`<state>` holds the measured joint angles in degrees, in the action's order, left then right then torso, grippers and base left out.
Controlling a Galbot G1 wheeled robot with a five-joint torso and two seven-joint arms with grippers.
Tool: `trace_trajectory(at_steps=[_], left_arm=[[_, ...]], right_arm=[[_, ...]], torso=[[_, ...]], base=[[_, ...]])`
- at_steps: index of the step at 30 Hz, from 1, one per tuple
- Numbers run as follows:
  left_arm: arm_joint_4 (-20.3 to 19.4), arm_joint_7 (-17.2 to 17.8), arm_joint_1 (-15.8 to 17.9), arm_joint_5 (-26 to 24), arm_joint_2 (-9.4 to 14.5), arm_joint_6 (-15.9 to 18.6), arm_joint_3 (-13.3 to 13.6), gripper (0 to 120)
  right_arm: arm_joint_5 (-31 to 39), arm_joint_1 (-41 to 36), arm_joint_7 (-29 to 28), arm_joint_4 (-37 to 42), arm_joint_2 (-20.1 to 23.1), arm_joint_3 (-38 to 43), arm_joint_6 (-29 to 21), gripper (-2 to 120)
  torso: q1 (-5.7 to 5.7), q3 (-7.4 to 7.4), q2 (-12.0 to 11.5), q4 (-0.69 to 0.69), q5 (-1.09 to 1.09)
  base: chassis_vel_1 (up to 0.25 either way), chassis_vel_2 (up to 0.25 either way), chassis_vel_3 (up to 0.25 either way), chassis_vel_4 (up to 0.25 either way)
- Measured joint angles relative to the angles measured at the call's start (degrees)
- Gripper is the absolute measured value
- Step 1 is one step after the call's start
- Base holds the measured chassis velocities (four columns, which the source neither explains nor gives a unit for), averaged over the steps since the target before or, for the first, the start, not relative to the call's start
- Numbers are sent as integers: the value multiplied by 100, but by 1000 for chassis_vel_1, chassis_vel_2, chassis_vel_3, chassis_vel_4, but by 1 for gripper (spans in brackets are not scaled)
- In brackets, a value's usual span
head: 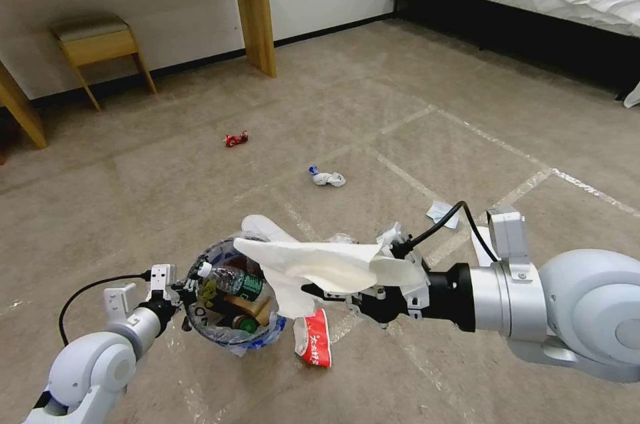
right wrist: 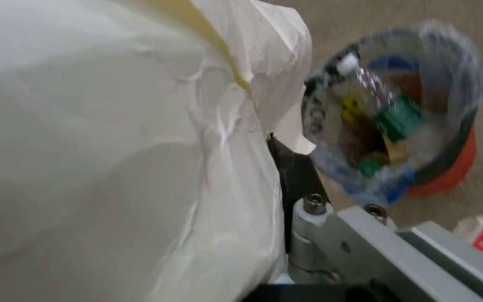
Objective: Pick up the trash bin and place the garbage on the floor into it.
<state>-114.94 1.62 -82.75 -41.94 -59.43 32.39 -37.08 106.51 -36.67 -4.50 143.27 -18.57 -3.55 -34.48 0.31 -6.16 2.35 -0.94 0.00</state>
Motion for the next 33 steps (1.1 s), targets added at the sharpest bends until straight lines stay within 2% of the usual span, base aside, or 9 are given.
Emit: trace_trajectory(at_steps=[9, 11, 20, 25, 27, 33], left_arm=[[-116, -10, 13, -34, 22, 7, 50, 1], [-216, -4, -44, -75, 26, 43, 51, 1], [-338, 17, -147, -76, -4, 98, 44, 1], [-375, 26, -140, 0, -112, 105, 133, 1], [-405, 28, -120, 26, -190, 120, 262, 1], [-425, 43, -95, 25, -183, 138, 311, 1]], right_arm=[[-358, 17, -153, -3, -19, -423, -142, 0], [-661, 83, -232, -84, -164, -718, -155, 0], [-962, 124, -529, -343, -301, -1044, -239, 0], [-1236, 124, -558, -575, -348, -1200, -281, 0], [-1455, 174, -533, -747, -381, -1366, -285, 0], [-1592, 156, -553, -898, -469, -1447, -286, 0]], torso=[[0, 0, 0, -1, 0], [0, 0, 0, 0, 0], [0, 0, 0, 1, 0], [0, 0, 0, 0, 1], [0, 0, 0, 0, 1], [-1, 0, 0, 0, 0]], base=[[0, 0, 0, 0], [0, 0, 0, 0], [0, 0, 0, 0], [0, 0, 0, 0], [0, 0, 0, 0], [0, 0, 0, 0]])
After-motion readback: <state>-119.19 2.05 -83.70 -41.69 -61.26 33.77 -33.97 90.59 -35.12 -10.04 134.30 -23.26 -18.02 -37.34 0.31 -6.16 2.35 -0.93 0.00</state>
